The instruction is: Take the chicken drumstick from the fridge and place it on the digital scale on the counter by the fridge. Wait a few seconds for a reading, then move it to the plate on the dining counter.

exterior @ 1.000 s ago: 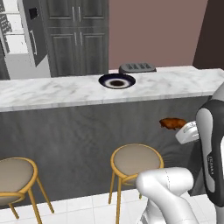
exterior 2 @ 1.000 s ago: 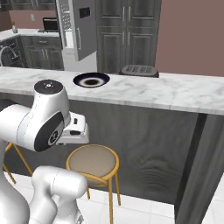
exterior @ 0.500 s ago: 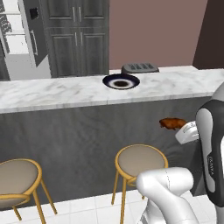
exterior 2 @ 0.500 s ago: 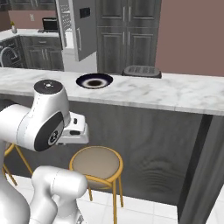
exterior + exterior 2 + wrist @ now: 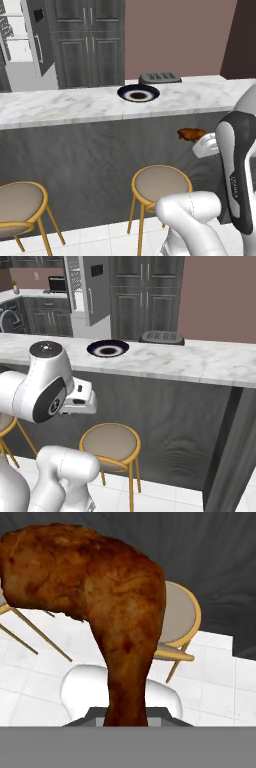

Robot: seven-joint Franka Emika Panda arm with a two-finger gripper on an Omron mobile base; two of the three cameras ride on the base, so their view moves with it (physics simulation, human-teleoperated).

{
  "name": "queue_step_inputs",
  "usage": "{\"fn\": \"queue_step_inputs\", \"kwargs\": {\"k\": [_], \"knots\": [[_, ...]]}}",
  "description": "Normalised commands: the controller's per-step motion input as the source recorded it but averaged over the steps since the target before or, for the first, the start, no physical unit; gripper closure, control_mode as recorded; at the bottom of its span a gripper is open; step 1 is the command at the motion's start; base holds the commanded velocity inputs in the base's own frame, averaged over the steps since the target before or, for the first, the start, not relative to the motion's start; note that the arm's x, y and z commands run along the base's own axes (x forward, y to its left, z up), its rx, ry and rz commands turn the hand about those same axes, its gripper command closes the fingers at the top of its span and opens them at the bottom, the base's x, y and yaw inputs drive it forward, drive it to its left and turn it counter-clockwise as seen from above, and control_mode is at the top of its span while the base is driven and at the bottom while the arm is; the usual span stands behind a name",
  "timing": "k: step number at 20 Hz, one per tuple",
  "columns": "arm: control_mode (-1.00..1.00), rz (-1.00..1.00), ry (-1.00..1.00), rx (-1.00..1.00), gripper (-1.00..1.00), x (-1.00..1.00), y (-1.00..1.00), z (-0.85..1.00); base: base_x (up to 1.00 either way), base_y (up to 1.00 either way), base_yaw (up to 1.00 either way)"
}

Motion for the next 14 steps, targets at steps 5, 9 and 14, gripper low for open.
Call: {"fn": "queue_step_inputs", "kwargs": {"k": [5,9,14], "knots": [[-1.00,-0.06,-0.28,0.14,1.00,0.00,0.18,0.67,0.00,0.00,0.00],[-1.00,-0.06,-0.20,0.13,1.00,0.04,0.14,0.64,0.00,0.00,0.00],[-1.00,-0.07,-0.08,0.05,1.00,0.59,0.17,0.36,0.00,0.00,0.00]]}}
